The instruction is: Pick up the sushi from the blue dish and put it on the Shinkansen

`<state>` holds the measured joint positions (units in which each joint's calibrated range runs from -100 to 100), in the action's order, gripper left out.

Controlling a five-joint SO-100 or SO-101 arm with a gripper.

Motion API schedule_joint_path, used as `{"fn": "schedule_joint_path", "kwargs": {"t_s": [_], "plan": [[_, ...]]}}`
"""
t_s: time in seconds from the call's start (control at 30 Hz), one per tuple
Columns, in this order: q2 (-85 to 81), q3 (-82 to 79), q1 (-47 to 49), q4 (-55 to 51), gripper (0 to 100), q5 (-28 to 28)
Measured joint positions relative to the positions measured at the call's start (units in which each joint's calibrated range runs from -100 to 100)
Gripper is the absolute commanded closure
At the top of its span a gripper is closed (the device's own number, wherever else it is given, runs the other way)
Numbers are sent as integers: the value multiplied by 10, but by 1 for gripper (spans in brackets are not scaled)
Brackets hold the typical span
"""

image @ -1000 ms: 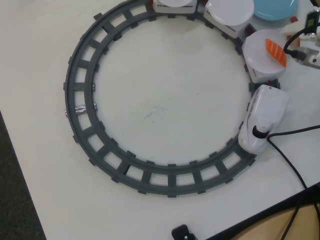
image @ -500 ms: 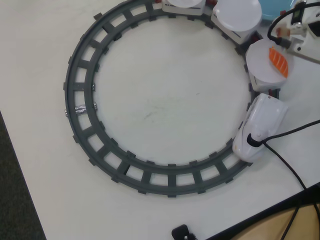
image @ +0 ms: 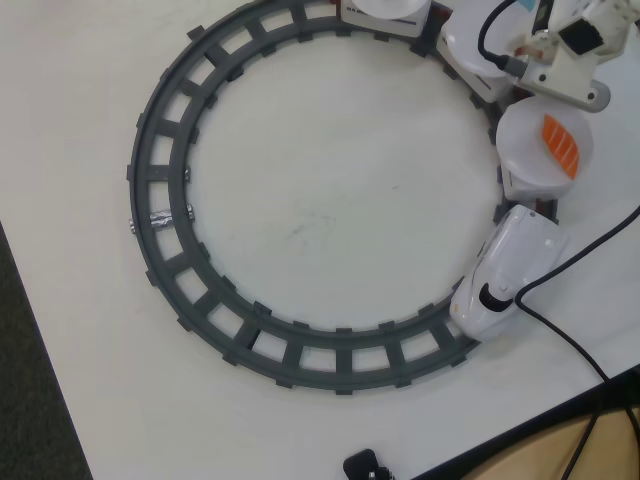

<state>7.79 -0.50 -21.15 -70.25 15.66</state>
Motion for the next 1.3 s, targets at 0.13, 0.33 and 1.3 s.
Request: {"fn": "schedule_joint_path", "kwargs": {"t_s": [0.13,0.33,1.3], "plan": [[19,0,4,15,98,0],[30,0,4,34,98,-1],[28,-17,6,17,81,-8]]}}
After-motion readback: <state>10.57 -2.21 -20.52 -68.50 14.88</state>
